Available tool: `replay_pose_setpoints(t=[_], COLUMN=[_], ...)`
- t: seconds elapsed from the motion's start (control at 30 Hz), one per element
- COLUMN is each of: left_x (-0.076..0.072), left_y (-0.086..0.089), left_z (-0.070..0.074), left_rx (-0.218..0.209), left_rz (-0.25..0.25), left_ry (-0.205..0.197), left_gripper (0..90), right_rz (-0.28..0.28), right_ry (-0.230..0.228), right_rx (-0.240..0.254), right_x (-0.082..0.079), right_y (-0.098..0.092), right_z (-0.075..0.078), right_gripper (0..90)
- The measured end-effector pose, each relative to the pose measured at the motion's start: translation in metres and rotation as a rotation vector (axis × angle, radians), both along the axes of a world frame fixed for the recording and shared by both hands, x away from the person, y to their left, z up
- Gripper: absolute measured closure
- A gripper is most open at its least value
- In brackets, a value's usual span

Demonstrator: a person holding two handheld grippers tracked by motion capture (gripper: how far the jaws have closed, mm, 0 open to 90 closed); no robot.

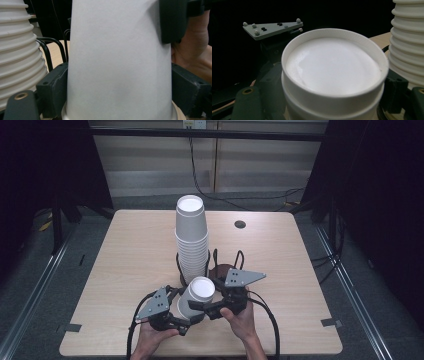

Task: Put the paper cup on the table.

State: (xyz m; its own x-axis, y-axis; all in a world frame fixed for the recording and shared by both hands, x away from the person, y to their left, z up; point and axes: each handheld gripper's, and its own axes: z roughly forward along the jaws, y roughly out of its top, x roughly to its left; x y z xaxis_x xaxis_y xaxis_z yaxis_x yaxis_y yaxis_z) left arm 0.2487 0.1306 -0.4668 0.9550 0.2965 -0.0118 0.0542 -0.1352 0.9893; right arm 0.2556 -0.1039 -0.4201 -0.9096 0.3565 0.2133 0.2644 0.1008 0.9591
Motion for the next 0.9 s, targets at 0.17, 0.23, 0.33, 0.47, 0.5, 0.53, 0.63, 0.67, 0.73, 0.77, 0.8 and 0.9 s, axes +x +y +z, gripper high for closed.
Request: replay_pose_setpoints(t=[0.17,0.23,0.33,0.47,0.5,0.53,0.63,0.67,0.73,0.77,0.8,0.9], left_x=[0.001,0.001,0.001,0.002,0.002,0.003,0.003,0.003,0.004,0.004,0.005,0.005], left_y=[0.000,0.000,-0.002,-0.003,-0.002,-0.002,0.001,0.003,0.006,0.007,0.009,0.012], left_z=[-0.001,-0.001,-0.002,-0.003,-0.003,-0.003,-0.002,-0.002,-0.001,-0.001,-0.001,-0.001], left_rx=[-0.001,0.009,0.015,0.020,0.022,0.025,0.037,0.039,0.046,0.050,0.051,0.069], left_rz=[-0.007,-0.017,-0.020,-0.027,-0.026,-0.029,-0.019,-0.013,-0.010,-0.001,0.002,0.007], left_ry=[0.009,0.013,0.019,0.030,0.032,0.036,0.040,0.040,0.047,0.051,0.059,0.066], left_gripper=[15.1,15.4,15.8,16.0,16.1,16.1,16.2,16.2,16.2,16.3,16.3,16.4], right_rz=[-0.005,0.000,-0.013,-0.013,-0.012,-0.013,-0.012,-0.016,-0.013,-0.013,-0.014,-0.010], right_ry=[0.003,0.003,0.002,-0.002,-0.003,-0.001,0.003,0.002,-0.002,-0.001,0.000,0.006], right_rx=[0.002,0.005,0.008,0.019,0.019,0.019,0.021,0.019,0.018,0.020,0.022,0.028], right_x=[0.000,0.000,0.000,0.000,0.000,0.001,0.000,0.000,-0.001,-0.002,-0.002,-0.003], right_y=[0.000,0.000,0.000,-0.002,-0.003,-0.003,-0.005,-0.006,-0.007,-0.008,-0.009,-0.014], right_z=[-0.002,-0.003,-0.003,-0.001,-0.001,-0.001,-0.001,-0.001,-0.001,-0.001,-0.002,-0.004], right_gripper=[20.2,18.6,13.4,13.1,13.1,13.1,13.1,13.1,13.1,13.1,13.1,13.1])
